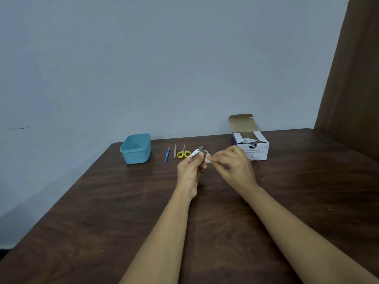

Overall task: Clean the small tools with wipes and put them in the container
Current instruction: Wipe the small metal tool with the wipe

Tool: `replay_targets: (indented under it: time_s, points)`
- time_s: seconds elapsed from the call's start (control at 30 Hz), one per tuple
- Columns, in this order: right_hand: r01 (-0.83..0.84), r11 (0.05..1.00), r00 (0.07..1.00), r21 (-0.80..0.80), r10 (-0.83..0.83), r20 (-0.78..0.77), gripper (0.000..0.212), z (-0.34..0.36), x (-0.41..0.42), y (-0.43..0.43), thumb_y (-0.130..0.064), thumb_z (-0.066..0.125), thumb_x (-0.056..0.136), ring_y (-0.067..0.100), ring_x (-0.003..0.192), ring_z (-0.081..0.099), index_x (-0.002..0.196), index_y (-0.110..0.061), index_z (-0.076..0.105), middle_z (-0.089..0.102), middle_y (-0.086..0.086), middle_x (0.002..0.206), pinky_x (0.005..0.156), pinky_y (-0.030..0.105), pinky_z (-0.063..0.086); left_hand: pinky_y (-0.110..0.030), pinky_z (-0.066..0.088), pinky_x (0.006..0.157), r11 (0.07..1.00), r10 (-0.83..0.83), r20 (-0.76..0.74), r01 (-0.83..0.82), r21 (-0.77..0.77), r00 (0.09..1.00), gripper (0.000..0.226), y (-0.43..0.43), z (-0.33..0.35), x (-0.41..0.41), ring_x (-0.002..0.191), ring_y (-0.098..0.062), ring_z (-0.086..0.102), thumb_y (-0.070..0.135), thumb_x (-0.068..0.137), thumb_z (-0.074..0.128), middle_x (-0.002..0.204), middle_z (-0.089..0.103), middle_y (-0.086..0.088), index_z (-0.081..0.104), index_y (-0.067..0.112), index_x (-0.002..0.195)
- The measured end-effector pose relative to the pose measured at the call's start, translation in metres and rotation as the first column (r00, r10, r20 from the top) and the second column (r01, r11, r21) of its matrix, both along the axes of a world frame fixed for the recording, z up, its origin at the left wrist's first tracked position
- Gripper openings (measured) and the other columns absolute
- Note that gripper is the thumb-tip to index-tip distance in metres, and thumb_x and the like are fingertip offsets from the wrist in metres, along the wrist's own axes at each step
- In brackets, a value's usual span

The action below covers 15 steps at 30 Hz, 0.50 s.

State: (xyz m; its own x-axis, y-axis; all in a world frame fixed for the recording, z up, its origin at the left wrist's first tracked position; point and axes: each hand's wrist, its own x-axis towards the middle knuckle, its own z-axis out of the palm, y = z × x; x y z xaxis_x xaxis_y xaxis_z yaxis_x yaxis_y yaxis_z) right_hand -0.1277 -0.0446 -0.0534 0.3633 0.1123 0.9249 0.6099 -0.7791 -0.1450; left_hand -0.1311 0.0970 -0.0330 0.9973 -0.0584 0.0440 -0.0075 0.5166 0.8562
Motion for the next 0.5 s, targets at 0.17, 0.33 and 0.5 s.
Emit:
replay_targets:
  time_s: [0.17, 0.33, 0.5]
  points:
    - [-0.006, 0.999, 0.998, 0.035, 0.008, -0.054, 0.014, -0.001, -0.001, -0.003, -0.026, 0.064, 0.083, 0.016, 0.075, 0.055, 0.087, -0.021, 0.077, 0.07, -0.012, 0.082, 0.067, 0.033, 0.045, -0.015, 0.052, 0.059, 0.999, 0.028, -0.017, -0.028, -0.042, 0.999, 0.01, 0.0, 0.001, 0.0, 0.06, -0.005, 0.061, 0.008, 0.09, 0.063, 0.069, 0.07, 0.0, 0.07, 0.009, 0.084]
    - [0.009, 0.958, 0.97, 0.287, 0.061, -0.234, 0.015, 0.0, -0.002, -0.005, -0.017, 0.074, 0.08, 0.012, 0.073, 0.055, 0.091, -0.027, 0.077, 0.07, -0.012, 0.078, 0.066, 0.027, 0.045, -0.015, 0.05, 0.059, 0.999, -0.001, -0.008, 0.001, -0.042, 1.0, 0.011, 0.0, 0.002, -0.001, 0.069, -0.007, 0.066, 0.008, 0.093, 0.06, 0.075, 0.072, 0.0, 0.07, 0.01, 0.086]
    - [0.008, 0.702, 0.886, 0.712, 0.326, -0.331, 0.011, 0.009, -0.005, -0.006, -0.027, 0.077, 0.08, 0.006, 0.069, 0.06, 0.09, -0.023, 0.078, 0.073, -0.006, 0.076, 0.068, 0.028, 0.049, -0.014, 0.052, 0.06, 0.987, -0.136, 0.019, 0.133, 0.09, 0.991, 0.012, -0.002, 0.002, -0.003, 0.073, -0.008, 0.07, 0.015, 0.093, 0.06, 0.081, 0.075, -0.004, 0.07, 0.011, 0.089]
